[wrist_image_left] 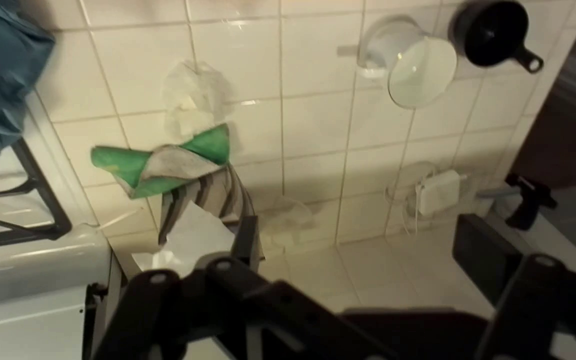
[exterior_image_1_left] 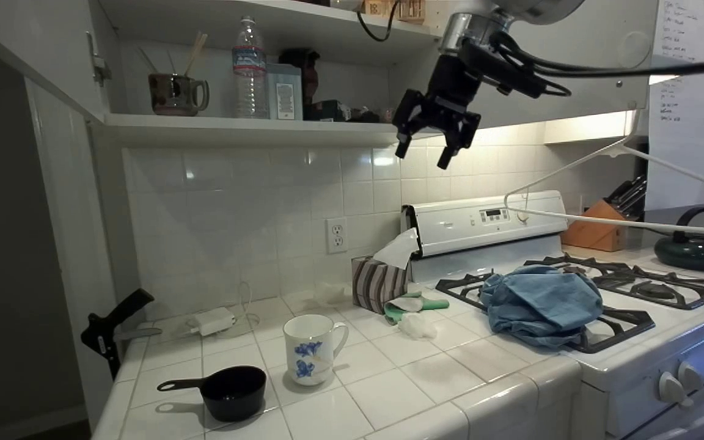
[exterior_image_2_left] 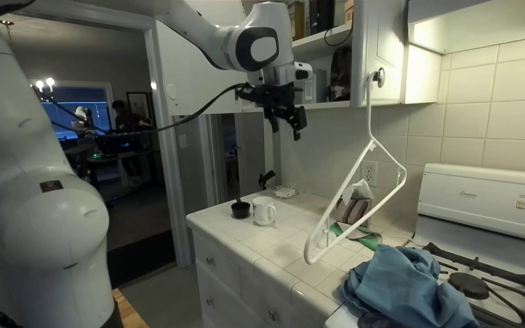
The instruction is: Remove the green packet from the bottom shelf and place it on the counter.
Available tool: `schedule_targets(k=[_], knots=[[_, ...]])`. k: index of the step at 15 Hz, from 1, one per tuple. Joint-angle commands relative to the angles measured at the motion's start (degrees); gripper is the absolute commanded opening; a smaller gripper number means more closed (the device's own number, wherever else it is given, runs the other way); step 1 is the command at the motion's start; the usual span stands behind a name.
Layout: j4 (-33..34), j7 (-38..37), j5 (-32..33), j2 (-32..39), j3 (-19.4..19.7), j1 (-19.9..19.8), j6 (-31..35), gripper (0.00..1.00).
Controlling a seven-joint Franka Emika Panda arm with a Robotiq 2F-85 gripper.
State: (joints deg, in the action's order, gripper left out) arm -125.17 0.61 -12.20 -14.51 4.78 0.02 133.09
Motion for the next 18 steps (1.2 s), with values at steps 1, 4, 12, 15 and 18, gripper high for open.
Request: schedule_targets(k=[1,4,12,15,18], knots=[[8.6,-6.7,-3.6,4.7,-1.5,0.0,5.0,1.0],[15.3,-11.1,-4.3,7.7,-1.7,-0.3,10.2,1.0],[31.0,-10.9,-17.1,21.4,-1.8,0.3,28.8,1.0],[36.3,-9.8,-22.9,26.9,-2.5,-0.7,30.4,1.0],[41.3,-11.2,-25.7,31.6,-2.5,-1.6,30.9,1.0]])
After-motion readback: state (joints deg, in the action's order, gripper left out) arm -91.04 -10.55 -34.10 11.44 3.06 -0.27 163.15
